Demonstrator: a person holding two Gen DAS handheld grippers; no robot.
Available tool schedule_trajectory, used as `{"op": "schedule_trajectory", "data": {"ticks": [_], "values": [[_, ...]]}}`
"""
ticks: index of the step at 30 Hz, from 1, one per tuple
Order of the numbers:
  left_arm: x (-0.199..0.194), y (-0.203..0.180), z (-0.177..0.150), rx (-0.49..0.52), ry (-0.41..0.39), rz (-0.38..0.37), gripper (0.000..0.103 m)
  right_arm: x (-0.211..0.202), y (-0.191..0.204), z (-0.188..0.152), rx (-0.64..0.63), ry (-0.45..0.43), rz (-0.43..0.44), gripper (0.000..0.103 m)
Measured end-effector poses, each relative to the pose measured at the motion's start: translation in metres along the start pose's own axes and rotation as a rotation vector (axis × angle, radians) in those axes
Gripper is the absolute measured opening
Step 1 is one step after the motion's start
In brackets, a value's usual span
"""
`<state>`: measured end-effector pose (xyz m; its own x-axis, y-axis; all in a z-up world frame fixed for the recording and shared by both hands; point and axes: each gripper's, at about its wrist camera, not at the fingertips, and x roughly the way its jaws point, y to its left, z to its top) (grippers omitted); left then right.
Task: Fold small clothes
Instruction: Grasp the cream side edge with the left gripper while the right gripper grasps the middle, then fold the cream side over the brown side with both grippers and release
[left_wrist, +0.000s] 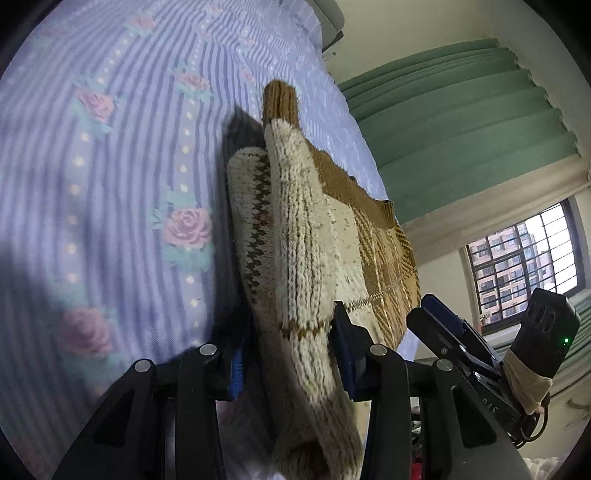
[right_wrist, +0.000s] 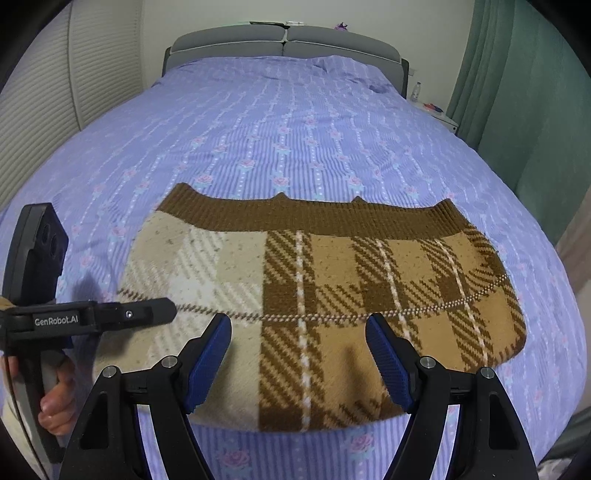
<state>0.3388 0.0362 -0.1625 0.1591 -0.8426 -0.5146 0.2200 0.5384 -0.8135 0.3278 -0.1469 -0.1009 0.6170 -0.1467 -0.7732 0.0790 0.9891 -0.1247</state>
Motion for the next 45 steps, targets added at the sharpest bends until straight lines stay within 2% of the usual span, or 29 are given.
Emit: {"op": "schedule_trajectory", "data": {"ticks": [6,8,10,12,17,19,20,26,31,34,40,45], "values": [[0.012,-0.008,0.000,-0.031,0.003,0.020,0.033,0.006,-0.018,0.001,0.040,0.000,0.019,0.075],[0.005,-0.003,-0.001,-0.058,0.002,0.024,0.030,0.006,-0.025,0.000,0.055,-0.004,0.030,0.071],[-0.003,-0.005,-0.002,-0.073,-0.019,0.034,0.028,0.007,-0.030,-0.002,0.062,0.005,0.047,0.054],[-0.011,-0.015,-0.004,-0.067,-0.049,0.068,0.027,0.008,-0.031,-0.004,0.060,0.015,0.062,0.046],[-0.020,-0.046,-0.008,-0.023,-0.083,0.160,0.025,0.014,-0.029,-0.008,0.032,0.031,0.124,0.042],[-0.022,-0.054,-0.010,-0.019,-0.085,0.179,0.025,0.028,-0.026,-0.009,0.017,0.074,0.137,0.026],[-0.022,-0.060,-0.011,-0.013,-0.083,0.199,0.025,0.033,-0.025,-0.009,0.016,0.085,0.150,0.024],[-0.018,-0.091,-0.009,0.025,-0.071,0.315,0.024,0.058,-0.032,-0.005,0.068,0.114,0.202,0.023],[-0.015,-0.131,-0.001,0.005,-0.042,0.404,0.024,0.060,-0.049,0.004,0.099,0.159,0.297,0.023],[-0.006,-0.170,0.007,0.023,-0.001,0.492,0.024,0.030,-0.079,0.008,0.162,0.082,0.347,0.023],[0.039,-0.238,0.025,0.108,0.041,0.613,0.024,-0.026,-0.152,-0.001,0.240,-0.060,0.285,0.023],[0.094,-0.281,0.039,0.120,0.063,0.660,0.024,-0.041,-0.208,-0.012,0.287,-0.100,0.224,0.023]]}}
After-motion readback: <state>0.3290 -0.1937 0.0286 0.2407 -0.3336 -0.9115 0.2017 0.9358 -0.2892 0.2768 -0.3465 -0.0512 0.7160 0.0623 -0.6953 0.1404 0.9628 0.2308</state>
